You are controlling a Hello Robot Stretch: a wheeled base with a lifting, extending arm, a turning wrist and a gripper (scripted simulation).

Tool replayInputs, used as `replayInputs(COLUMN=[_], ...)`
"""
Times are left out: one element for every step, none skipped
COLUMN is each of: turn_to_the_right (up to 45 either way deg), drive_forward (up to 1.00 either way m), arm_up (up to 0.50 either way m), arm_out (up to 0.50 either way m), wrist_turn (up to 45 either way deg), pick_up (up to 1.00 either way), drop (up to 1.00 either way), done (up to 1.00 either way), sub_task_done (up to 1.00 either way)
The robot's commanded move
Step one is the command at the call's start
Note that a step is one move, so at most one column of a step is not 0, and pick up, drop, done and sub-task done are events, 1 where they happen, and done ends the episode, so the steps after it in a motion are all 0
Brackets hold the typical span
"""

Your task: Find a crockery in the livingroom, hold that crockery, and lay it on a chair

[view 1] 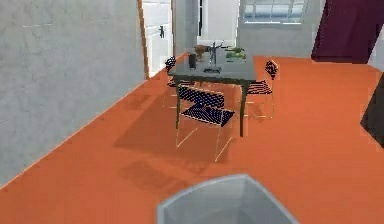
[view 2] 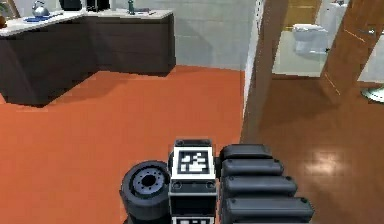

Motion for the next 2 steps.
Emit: replayInputs(turn_to_the_right=[-12.0, 0.0], drive_forward=[0.00, 1.00], arm_up=[0.00, 0.00], arm_out=[0.00, 0.00], wrist_turn=[0.0, 0.0], pick_up=[0.00, 0.00], drop=[0.00, 0.00], done=[0.00, 0.00], sub_task_done=[0.00, 0.00])
